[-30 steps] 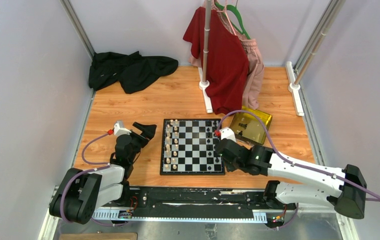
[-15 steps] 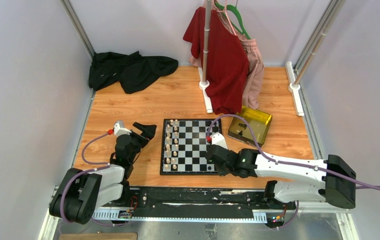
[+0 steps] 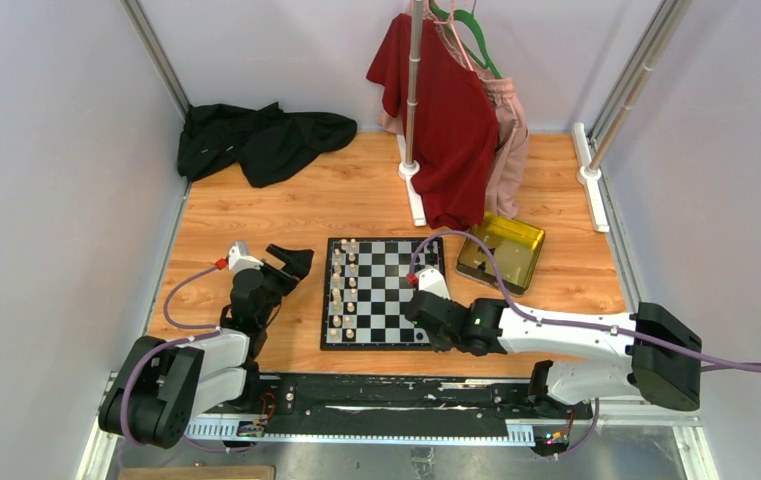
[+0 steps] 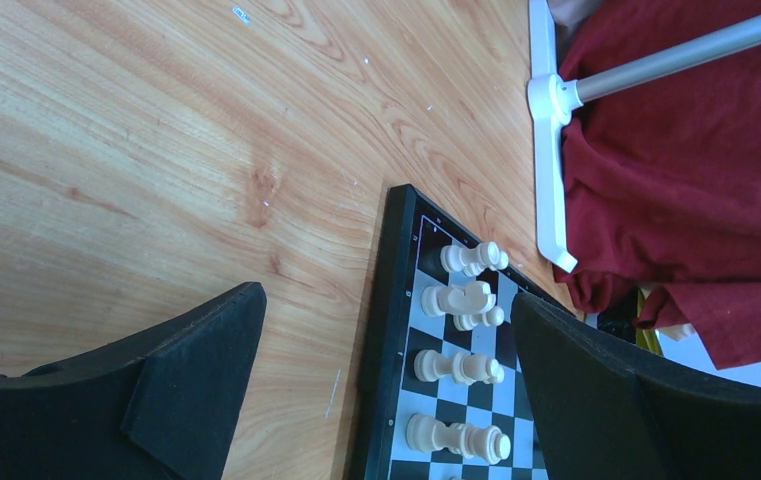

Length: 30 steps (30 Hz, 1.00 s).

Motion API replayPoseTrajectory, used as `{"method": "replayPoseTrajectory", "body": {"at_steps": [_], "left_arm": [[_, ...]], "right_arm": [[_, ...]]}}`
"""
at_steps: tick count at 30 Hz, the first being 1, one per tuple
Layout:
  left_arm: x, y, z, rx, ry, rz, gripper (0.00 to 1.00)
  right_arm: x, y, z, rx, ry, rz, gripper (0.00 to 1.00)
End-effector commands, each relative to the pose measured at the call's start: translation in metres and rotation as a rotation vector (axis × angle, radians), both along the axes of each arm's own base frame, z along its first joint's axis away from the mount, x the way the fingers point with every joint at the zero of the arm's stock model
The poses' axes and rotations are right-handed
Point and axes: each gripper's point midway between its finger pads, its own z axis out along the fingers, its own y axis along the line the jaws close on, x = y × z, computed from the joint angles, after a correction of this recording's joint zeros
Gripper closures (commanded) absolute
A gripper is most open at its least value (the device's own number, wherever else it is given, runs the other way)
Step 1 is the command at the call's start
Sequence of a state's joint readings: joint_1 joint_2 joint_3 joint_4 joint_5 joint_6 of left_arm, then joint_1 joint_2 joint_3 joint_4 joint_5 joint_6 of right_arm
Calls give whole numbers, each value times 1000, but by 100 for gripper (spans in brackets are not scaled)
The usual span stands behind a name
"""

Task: Set up the chess pieces on the board
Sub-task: Place the chess piece on the chessboard.

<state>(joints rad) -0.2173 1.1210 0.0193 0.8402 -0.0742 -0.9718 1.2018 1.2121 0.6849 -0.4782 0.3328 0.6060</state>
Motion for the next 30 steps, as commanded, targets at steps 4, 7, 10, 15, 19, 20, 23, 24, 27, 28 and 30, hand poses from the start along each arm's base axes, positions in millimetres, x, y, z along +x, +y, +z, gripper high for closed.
{"method": "replayPoseTrajectory", "body": {"at_steps": [4, 7, 10, 15, 19, 20, 23, 24, 27, 28, 30], "left_arm": [[1, 5, 0, 20, -15, 10, 0], [-5, 6, -8, 24, 5, 9, 0], [-7, 6, -12, 24, 13, 9, 0], [-8, 6, -13, 24, 14, 7, 0], [-8, 5, -12, 20, 11, 6, 0], [-8, 5, -11, 18, 10, 7, 0], [-9, 4, -10, 9, 4, 2, 0], [-9, 4, -9, 6, 1, 1, 0], [-11, 4, -6, 5, -6, 0, 0], [-11, 4, -5, 6, -8, 1, 0], [-13, 5, -1, 9, -17, 1, 0]], "right_arm": [[3, -4, -7, -36, -31, -9, 95], [3, -5, -8, -42, -31, -10, 95], [4, -6, -10, -48, -32, -11, 94], [4, -6, -12, -51, -34, -8, 88], [4, -5, -13, -55, -32, 1, 74], [4, -5, -12, -53, -32, 3, 72], [4, -4, -11, -52, -34, 6, 65], [4, -4, -10, -49, -35, 5, 64], [5, -4, -5, -42, -44, 4, 63], [5, -4, -1, -35, -52, 3, 63], [4, -4, 6, -30, -67, 9, 63]]}}
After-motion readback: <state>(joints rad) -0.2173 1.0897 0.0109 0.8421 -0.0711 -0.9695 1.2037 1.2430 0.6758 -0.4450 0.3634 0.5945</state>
